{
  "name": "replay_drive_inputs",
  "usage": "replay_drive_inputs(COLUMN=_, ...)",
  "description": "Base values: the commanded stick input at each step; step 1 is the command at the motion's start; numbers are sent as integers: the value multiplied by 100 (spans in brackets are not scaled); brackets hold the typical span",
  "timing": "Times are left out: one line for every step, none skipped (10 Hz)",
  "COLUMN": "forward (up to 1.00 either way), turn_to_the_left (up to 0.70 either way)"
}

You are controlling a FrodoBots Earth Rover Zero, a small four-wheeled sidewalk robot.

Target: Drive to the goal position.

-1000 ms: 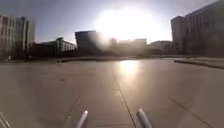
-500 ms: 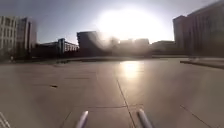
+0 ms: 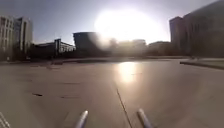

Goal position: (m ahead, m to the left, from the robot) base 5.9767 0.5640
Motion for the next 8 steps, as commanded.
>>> replay_drive_inputs(forward=100, turn_to_the_left=0)
replay_drive_inputs(forward=100, turn_to_the_left=0)
replay_drive_inputs(forward=100, turn_to_the_left=0)
replay_drive_inputs(forward=100, turn_to_the_left=0)
replay_drive_inputs(forward=100, turn_to_the_left=0)
replay_drive_inputs(forward=100, turn_to_the_left=0)
replay_drive_inputs(forward=100, turn_to_the_left=0)
replay_drive_inputs(forward=100, turn_to_the_left=0)
